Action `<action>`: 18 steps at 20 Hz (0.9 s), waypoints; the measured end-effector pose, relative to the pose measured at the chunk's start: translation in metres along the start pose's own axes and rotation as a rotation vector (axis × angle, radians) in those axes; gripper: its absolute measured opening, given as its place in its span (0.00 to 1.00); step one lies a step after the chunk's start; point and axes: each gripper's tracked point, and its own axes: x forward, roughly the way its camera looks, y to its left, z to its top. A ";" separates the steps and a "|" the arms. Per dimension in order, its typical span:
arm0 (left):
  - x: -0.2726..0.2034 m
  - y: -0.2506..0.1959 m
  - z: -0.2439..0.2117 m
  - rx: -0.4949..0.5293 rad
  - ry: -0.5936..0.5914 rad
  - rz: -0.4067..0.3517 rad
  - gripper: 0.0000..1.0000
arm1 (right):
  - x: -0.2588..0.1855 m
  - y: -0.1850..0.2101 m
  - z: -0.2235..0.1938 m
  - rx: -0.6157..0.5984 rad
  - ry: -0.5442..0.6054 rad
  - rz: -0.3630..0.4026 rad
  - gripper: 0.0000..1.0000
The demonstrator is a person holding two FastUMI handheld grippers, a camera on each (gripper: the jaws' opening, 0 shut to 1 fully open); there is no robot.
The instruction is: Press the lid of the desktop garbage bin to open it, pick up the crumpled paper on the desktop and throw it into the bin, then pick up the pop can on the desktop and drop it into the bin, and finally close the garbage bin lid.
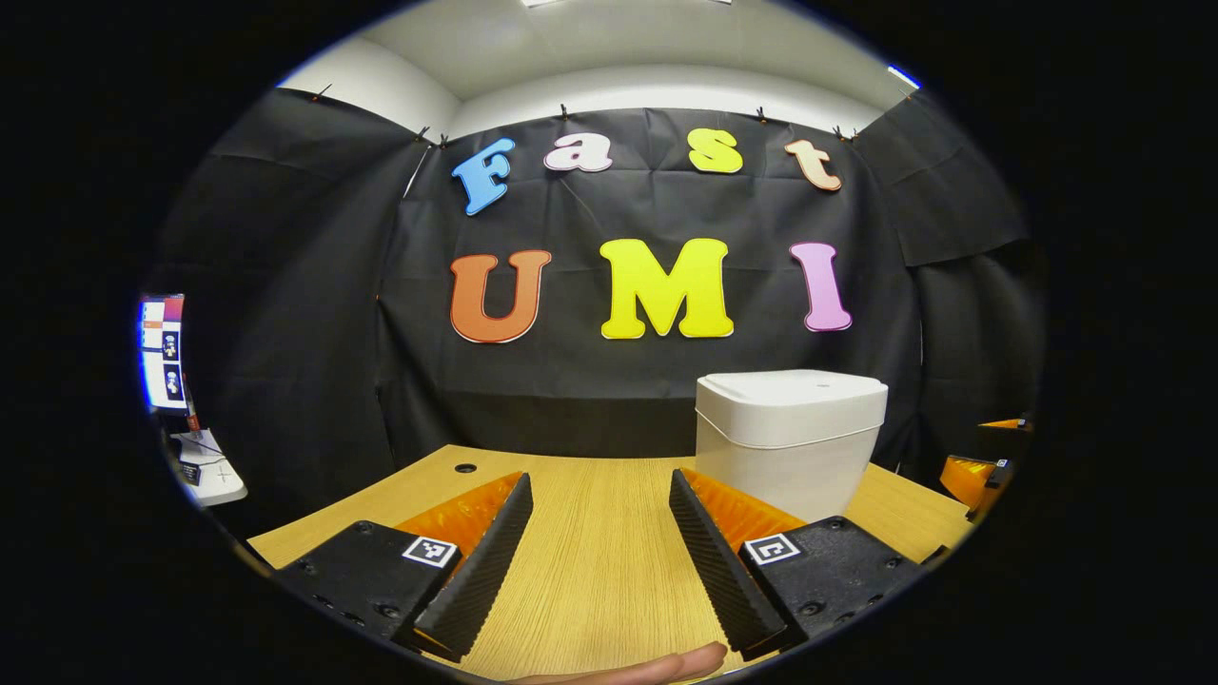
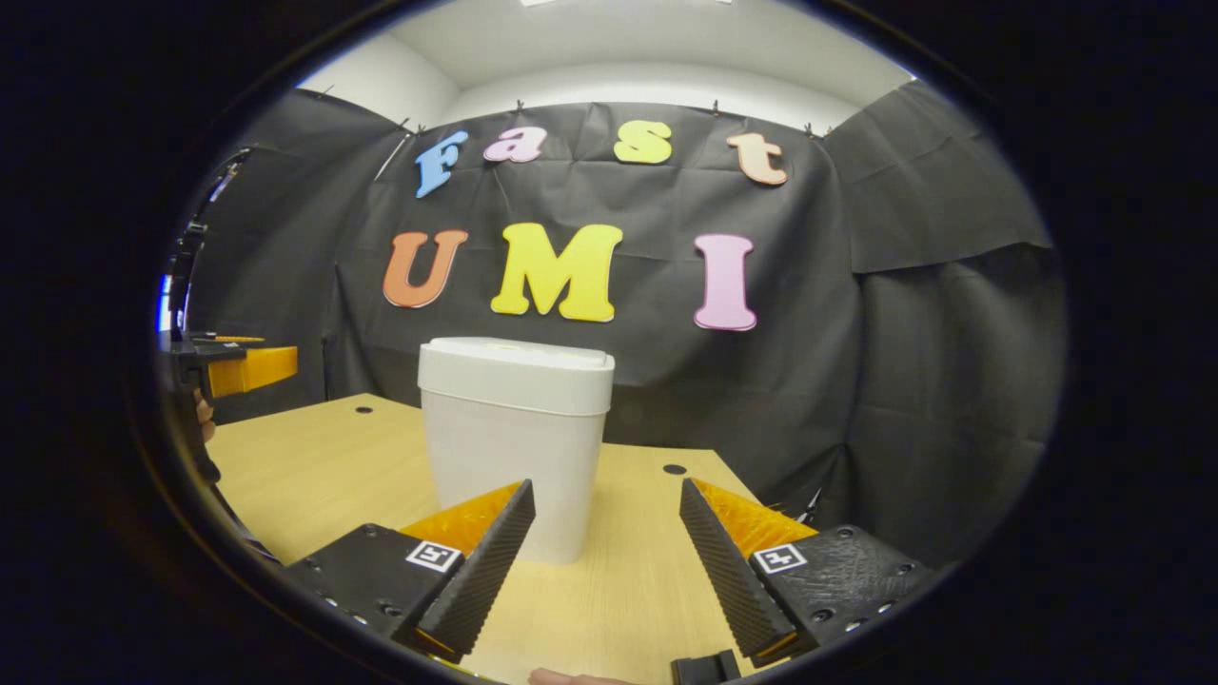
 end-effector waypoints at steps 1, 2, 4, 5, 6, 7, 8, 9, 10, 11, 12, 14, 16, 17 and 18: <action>0.000 0.000 0.001 0.001 -0.001 -0.001 0.94 | 0.000 0.000 -0.001 0.002 -0.001 0.002 0.95; 0.000 0.000 0.001 0.002 -0.001 -0.003 0.94 | 0.000 -0.001 -0.001 0.004 -0.001 0.001 0.95; 0.000 -0.002 -0.001 0.002 0.004 -0.005 0.93 | 0.000 -0.002 -0.003 0.004 0.002 -0.001 0.95; 0.001 -0.003 -0.001 0.001 0.005 -0.006 0.93 | 0.001 -0.002 -0.004 0.005 0.005 -0.003 0.95; 0.002 -0.003 -0.001 0.000 0.005 -0.006 0.94 | 0.002 -0.002 -0.005 0.006 0.008 -0.004 0.95; 0.001 -0.004 -0.002 -0.002 0.008 -0.007 0.94 | 0.002 -0.003 -0.006 0.007 0.012 -0.006 0.95; 0.001 -0.005 -0.003 -0.005 0.011 -0.010 0.94 | 0.003 -0.002 -0.007 0.008 0.016 -0.007 0.95; 0.002 -0.007 -0.003 -0.008 0.010 -0.013 0.94 | 0.001 -0.001 -0.005 0.006 0.013 -0.004 0.95; 0.002 -0.007 -0.003 -0.011 0.009 -0.008 0.94 | 0.000 0.000 -0.002 0.002 0.002 0.000 0.95; 0.002 -0.006 0.000 -0.013 0.003 0.007 0.94 | -0.001 0.000 0.000 -0.001 -0.009 0.005 0.95; 0.002 -0.003 0.004 -0.010 -0.019 0.029 0.94 | -0.001 -0.001 0.002 0.000 -0.019 0.009 0.95; 0.000 -0.010 0.014 -0.008 -0.063 0.025 0.94 | 0.002 -0.005 0.002 -0.008 -0.027 0.006 0.98; 0.001 -0.017 0.010 0.008 -0.050 0.023 0.94 | 0.005 -0.010 0.002 -0.018 -0.021 0.010 0.97; 0.000 -0.019 0.008 0.018 -0.037 0.028 0.94 | 0.006 -0.012 0.005 -0.016 -0.027 0.018 0.95; 0.000 -0.021 0.007 0.019 -0.024 0.034 0.94 | 0.007 -0.015 0.006 -0.016 -0.033 0.024 0.95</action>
